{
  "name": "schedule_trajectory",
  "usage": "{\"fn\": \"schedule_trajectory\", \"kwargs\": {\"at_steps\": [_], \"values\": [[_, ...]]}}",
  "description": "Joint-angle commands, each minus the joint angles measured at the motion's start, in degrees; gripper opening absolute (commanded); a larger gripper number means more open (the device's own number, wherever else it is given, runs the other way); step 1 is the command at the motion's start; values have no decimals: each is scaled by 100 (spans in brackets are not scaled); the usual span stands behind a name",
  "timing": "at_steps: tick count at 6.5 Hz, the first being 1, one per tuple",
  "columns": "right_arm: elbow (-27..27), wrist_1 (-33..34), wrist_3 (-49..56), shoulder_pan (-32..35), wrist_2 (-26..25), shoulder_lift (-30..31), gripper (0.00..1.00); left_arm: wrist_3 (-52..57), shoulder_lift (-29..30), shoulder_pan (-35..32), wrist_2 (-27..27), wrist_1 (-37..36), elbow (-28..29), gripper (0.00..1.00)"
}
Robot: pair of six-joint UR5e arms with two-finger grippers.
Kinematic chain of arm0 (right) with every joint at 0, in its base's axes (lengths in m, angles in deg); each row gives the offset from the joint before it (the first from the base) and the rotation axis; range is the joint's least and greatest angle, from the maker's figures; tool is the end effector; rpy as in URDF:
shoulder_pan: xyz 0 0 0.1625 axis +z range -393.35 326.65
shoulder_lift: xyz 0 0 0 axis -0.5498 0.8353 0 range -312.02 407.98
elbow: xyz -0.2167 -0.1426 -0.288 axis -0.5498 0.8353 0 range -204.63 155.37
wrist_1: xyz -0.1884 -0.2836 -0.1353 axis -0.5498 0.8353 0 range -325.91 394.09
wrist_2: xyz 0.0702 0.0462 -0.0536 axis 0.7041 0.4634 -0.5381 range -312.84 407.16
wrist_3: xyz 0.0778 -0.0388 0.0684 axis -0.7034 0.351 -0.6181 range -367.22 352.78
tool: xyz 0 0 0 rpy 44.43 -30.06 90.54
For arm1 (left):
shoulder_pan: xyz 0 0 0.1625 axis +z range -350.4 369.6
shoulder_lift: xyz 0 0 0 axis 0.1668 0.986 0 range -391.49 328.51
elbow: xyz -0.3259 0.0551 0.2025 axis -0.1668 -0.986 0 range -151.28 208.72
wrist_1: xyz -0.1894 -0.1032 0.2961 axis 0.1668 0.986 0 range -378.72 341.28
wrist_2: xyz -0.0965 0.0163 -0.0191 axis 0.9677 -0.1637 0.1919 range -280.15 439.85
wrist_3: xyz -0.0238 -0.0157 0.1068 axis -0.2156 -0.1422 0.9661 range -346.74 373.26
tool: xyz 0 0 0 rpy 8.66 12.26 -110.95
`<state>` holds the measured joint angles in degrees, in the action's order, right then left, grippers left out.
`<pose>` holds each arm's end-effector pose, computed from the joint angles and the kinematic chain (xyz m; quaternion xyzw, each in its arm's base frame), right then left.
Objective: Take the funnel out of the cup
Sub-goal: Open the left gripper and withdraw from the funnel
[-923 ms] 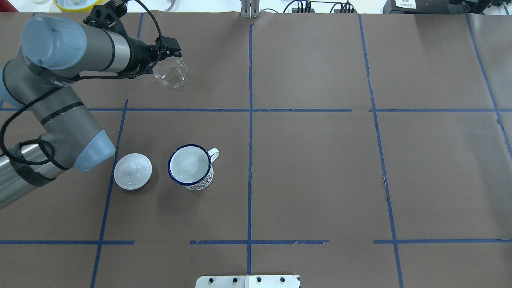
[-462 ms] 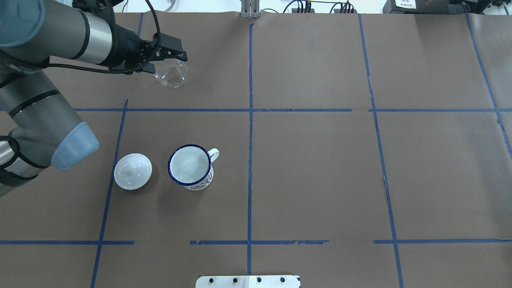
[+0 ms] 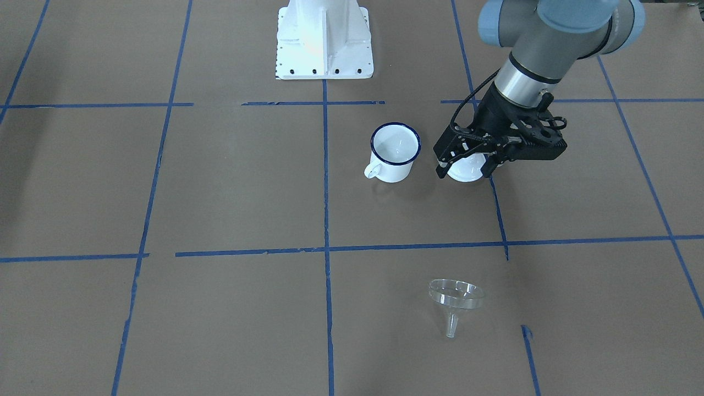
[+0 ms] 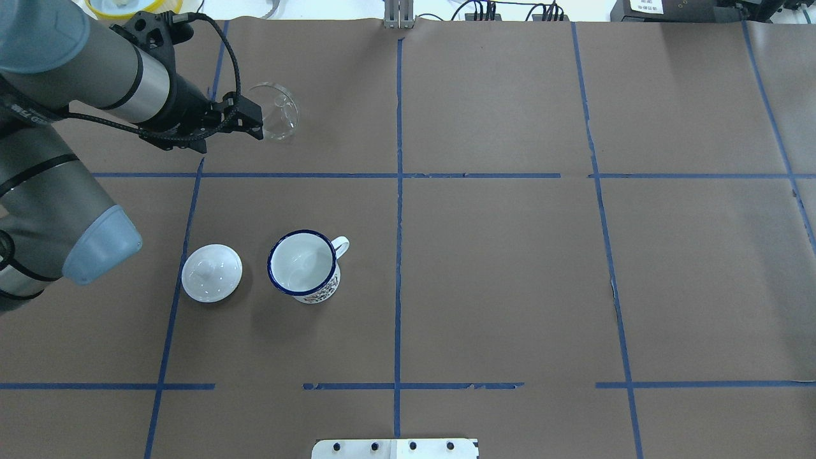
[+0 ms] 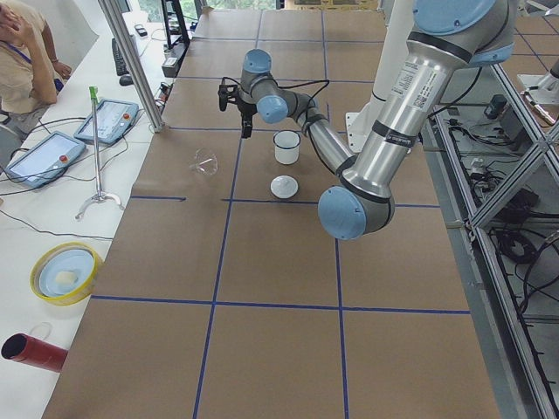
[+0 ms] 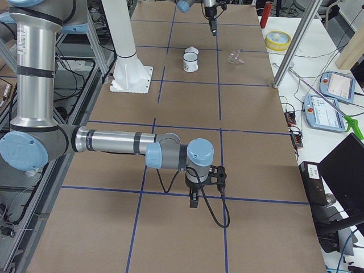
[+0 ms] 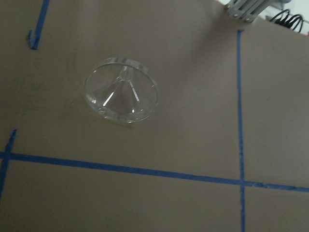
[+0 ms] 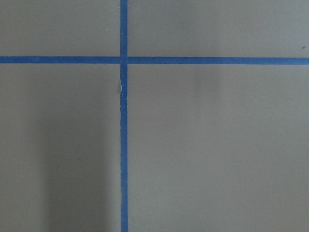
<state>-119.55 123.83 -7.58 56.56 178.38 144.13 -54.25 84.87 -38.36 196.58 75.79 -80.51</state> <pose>0.0598 -0.3981 0.6400 -0.0092 -0.3520 0.0052 0.9359 0.3065 -0.4650 0.2529 0.0666 0.4573 -0.0989 0.8813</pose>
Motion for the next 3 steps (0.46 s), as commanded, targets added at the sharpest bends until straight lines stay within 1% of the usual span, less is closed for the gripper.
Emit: {"fn": "schedule_trajectory", "kwargs": {"at_steps": [1,2,3], "values": [[0,0,0,0,0,0,100,64,-357,635,-664,-681,-134,100],[9,0,0,0,0,0,100,54,-673,700,-721,-367,-134,100],[0,0,0,0,0,0,100,45,-1016,918,-730,-42,-125,100]]}}
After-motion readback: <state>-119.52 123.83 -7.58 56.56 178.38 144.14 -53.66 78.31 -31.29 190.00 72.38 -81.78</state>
